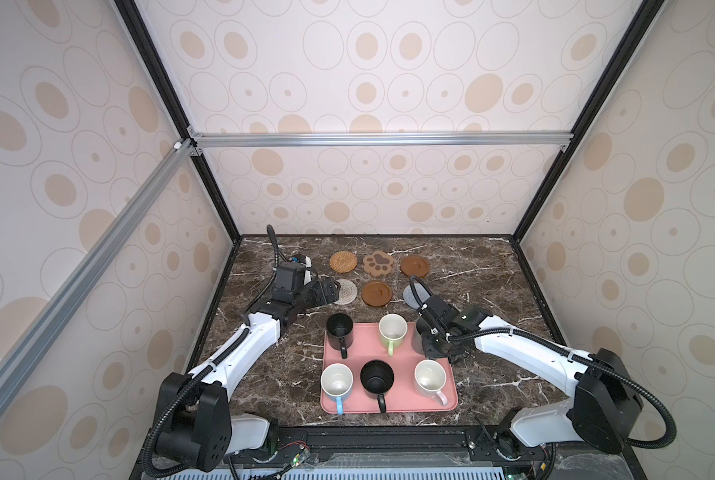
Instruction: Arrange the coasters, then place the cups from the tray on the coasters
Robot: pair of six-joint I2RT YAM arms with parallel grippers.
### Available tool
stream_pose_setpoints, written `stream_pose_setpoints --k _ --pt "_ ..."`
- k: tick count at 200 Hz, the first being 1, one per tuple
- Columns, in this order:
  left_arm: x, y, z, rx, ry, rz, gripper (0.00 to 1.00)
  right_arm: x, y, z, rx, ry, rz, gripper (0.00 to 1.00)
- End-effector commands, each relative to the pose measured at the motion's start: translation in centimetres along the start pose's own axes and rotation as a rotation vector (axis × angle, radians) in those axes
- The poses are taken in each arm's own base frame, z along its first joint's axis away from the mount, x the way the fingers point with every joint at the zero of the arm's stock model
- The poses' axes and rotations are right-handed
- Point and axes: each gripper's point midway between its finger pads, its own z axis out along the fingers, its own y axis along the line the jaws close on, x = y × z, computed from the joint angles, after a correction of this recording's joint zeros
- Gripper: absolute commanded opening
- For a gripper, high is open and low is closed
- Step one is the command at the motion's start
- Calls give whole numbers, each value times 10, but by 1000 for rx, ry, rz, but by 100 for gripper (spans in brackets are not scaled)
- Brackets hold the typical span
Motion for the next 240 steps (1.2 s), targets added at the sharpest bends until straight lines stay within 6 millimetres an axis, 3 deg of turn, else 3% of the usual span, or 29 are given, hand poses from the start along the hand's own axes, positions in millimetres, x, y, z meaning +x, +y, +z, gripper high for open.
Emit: stream_pose_setpoints --k 1,111,240 --pt "-4 0 -1 -4 -3 14 100 4 -4 6 36 16 -17 26" --pt "-8 -1 -2 -8 -12 20 100 4 -6 1 25 -5 -25 14" --pt "-10 0 -6 -21 -23 13 100 -13 8 -19 -26 -48 -79 7"
